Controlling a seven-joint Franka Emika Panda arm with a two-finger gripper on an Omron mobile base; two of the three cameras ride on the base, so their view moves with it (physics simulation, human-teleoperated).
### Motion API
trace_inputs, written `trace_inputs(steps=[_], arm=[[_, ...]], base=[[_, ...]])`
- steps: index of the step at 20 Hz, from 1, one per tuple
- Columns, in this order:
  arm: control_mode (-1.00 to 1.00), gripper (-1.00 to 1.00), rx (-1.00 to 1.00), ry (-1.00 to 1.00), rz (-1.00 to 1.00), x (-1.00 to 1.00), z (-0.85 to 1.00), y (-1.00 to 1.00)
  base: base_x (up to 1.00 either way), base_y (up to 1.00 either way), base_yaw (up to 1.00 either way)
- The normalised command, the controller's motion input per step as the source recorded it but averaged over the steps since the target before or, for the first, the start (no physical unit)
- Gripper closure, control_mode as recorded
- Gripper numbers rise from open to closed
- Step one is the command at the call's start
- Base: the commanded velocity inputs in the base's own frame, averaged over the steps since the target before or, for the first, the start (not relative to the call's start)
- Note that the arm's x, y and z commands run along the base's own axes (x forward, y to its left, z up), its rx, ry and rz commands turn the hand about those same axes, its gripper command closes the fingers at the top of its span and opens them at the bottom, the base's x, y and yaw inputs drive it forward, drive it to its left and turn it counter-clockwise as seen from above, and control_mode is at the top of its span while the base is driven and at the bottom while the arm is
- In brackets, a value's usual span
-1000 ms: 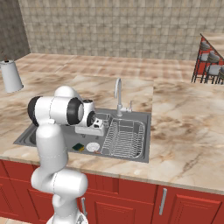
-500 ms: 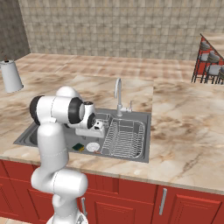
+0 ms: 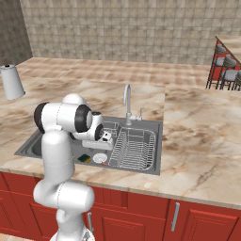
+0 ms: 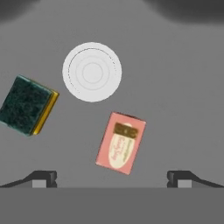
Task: Pick up the bar soap and sponge from the sink, and place them back in the cabinet, and close the cabinet door.
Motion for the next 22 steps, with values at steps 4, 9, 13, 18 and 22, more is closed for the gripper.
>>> trace_inputs(steps=[4,9,13,18,22], arm=[[-1.00,-1.00,0.00,0.00,0.00,0.00,-0.15,-0.03],[-1.00,-1.00,0.00,0.00,0.00,0.00,-0.15,0.00],[-1.00,-1.00,0.00,0.00,0.00,0.00,-0.16,0.00],[-1.00,-1.00,0.00,0.00,0.00,0.00,-0.19,0.00],[-1.00,-1.00,0.00,0.00,0.00,0.00,-0.15,0.00]], base=[[0.00,0.00,0.00],[0.00,0.00,0.00],[0.00,0.00,0.00],[0.00,0.00,0.00],[0.00,0.00,0.00]])
